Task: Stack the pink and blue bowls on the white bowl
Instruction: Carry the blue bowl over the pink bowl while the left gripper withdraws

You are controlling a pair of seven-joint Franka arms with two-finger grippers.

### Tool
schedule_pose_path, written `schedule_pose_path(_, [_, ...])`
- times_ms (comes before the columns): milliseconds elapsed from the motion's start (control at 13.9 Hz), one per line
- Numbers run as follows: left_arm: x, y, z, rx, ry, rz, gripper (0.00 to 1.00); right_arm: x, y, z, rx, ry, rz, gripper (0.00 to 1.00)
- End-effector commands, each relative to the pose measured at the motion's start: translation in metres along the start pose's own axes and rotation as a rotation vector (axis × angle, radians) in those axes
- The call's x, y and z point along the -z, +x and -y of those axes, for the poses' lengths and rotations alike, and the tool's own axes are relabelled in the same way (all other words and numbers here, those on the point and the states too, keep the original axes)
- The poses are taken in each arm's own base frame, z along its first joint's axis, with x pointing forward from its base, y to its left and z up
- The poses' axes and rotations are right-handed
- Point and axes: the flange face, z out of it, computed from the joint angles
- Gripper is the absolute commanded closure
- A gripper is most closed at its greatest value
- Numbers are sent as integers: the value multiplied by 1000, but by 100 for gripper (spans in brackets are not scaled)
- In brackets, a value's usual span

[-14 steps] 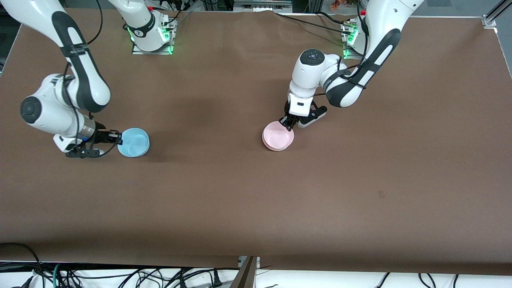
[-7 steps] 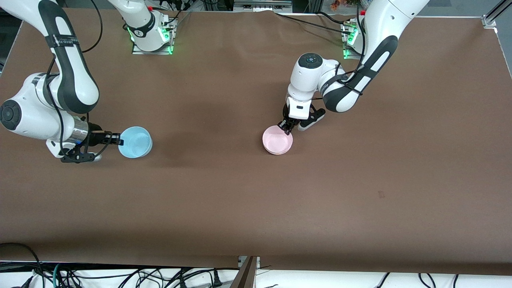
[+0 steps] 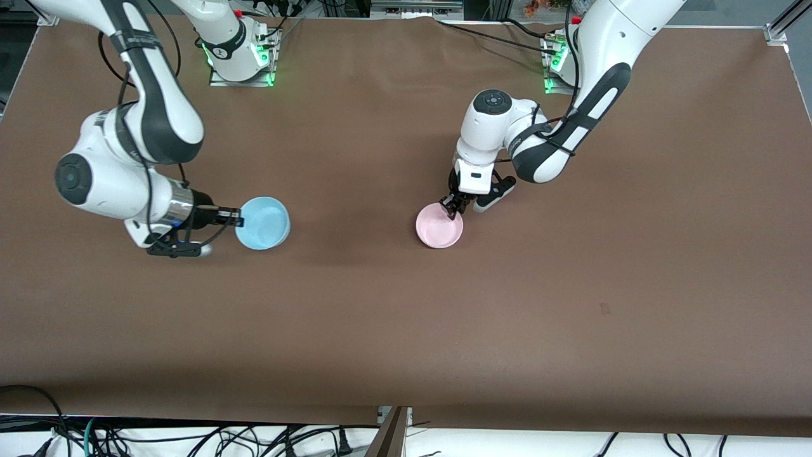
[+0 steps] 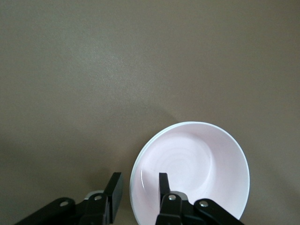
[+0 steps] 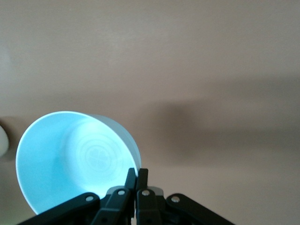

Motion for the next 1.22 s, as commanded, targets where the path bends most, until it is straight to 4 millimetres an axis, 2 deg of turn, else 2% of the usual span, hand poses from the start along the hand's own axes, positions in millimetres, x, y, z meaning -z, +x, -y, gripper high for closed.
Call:
schedule_pose_path(0, [8,21,-15,18,-49,-28,60,2,-6,48,-74,14,-8,100])
schedule_pose_path(144, [22,46,-30,59,-82,-49,61,-1,-8,91,-131,28,-20,100])
schedule_pose_path(287, [36,63,-42,79,-93,-86,62,-11,-9,135,-193,47,-30,100])
schedule_pose_path(431, [45,76,-55,113,-75,-116,64,-27,-15,178,-217,74,-49,100])
schedule_pose_path(646, [62,86,-85,150,19,-95,64,-57,-27,238,-306,140,-96,100])
schedule_pose_path(790, [82,108,-102,135,75,-37,64,-76,-38,276,-342,193,-123,100])
schedule_pose_path(934, [110,140,-118,117,99,18,63,-95,-50,306,-314,236,-155,100])
schedule_pose_path(1149, [152,203,-121,77,131,78,62,-126,-60,323,-284,250,-185,100])
